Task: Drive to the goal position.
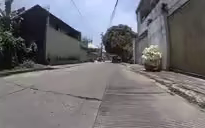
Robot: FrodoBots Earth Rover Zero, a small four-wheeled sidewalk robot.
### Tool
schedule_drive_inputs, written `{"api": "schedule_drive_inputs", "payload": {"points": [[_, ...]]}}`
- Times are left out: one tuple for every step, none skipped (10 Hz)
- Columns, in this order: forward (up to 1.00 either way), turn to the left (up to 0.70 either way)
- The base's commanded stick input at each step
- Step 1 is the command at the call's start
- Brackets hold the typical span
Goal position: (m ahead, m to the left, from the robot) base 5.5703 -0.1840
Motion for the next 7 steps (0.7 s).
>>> {"api": "schedule_drive_inputs", "payload": {"points": [[1.0,-0.4],[1.0,-0.4],[1.0,-0.4],[1.0,-0.34],[1.0,-0.22],[1.0,-0.06],[1.0,0.0]]}}
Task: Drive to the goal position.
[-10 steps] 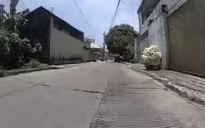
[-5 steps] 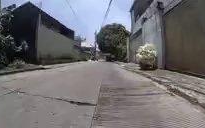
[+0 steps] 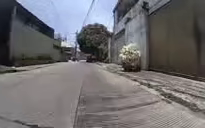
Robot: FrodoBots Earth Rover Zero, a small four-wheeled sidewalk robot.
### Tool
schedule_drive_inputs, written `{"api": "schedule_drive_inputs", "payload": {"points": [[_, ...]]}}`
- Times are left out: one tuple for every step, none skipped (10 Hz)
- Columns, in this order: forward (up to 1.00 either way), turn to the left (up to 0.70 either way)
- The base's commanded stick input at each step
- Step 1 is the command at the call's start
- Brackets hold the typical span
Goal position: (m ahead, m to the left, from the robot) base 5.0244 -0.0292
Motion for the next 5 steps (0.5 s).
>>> {"api": "schedule_drive_inputs", "payload": {"points": [[1.0,0.0],[1.0,0.0],[1.0,0.0],[1.0,0.0],[1.0,0.0]]}}
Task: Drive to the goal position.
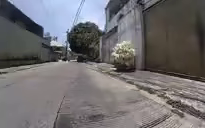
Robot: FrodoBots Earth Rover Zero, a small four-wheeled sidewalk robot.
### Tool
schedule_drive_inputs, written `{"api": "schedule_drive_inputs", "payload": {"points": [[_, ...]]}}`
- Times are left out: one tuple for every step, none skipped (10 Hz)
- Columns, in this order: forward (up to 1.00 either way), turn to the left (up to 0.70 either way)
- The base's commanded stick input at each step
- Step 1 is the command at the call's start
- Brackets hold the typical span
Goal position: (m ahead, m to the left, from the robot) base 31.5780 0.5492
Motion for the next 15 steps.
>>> {"api": "schedule_drive_inputs", "payload": {"points": [[1.0,0.0],[1.0,0.0],[1.0,0.0],[1.0,0.0],[1.0,0.0],[1.0,0.0],[1.0,0.0],[1.0,0.0],[1.0,0.0],[1.0,0.0],[1.0,0.0],[1.0,0.0],[1.0,0.0],[1.0,0.0],[1.0,0.0]]}}
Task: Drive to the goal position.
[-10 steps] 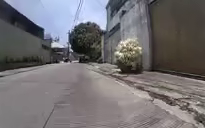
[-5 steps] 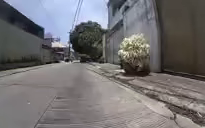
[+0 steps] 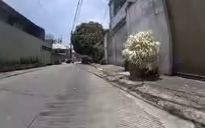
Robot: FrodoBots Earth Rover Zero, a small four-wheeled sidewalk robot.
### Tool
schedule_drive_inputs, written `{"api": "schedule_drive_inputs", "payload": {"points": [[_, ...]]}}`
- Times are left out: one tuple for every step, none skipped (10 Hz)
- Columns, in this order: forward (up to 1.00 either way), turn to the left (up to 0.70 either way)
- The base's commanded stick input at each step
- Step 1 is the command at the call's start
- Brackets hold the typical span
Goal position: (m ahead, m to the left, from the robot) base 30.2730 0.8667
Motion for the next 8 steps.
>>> {"api": "schedule_drive_inputs", "payload": {"points": [[1.0,0.0],[1.0,0.0],[1.0,0.0],[1.0,0.0],[1.0,0.03],[1.0,0.12],[1.0,0.22],[1.0,0.11]]}}
